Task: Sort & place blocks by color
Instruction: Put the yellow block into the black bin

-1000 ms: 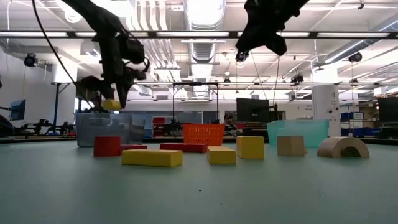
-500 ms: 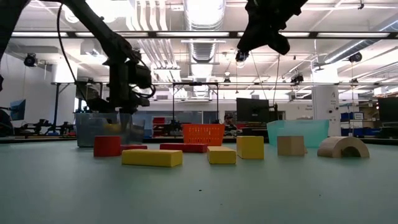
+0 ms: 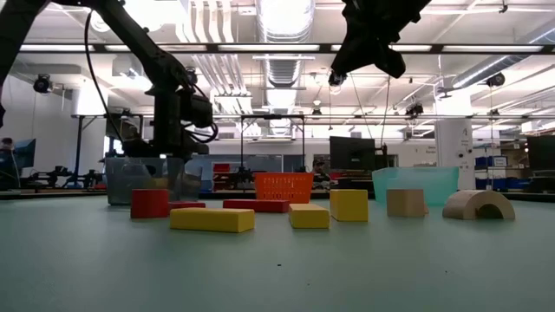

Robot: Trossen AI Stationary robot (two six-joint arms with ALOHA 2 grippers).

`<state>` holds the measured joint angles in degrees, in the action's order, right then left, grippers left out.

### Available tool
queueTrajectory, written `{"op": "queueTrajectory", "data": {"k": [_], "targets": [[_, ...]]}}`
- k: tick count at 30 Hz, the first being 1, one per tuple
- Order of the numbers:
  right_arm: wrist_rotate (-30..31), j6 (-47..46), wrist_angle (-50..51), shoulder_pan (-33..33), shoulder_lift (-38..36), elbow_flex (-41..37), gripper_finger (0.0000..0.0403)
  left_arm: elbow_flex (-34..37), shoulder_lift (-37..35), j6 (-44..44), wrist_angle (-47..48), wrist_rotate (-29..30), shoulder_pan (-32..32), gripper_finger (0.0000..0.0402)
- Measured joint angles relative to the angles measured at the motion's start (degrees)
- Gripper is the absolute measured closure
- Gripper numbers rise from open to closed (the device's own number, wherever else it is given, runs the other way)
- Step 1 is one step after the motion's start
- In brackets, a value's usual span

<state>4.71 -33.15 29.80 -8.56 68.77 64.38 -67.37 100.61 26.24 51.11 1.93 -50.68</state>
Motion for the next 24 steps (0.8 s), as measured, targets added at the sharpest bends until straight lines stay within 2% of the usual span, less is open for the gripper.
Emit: {"op": "queueTrajectory", "data": {"k": [24], "targets": [[-0.04, -0.26, -0.01, 0.00, -0.02, -0.02, 0.0351, 0.13, -0.10, -0.11, -1.43, -0.06, 0.00, 0.0267]]}}
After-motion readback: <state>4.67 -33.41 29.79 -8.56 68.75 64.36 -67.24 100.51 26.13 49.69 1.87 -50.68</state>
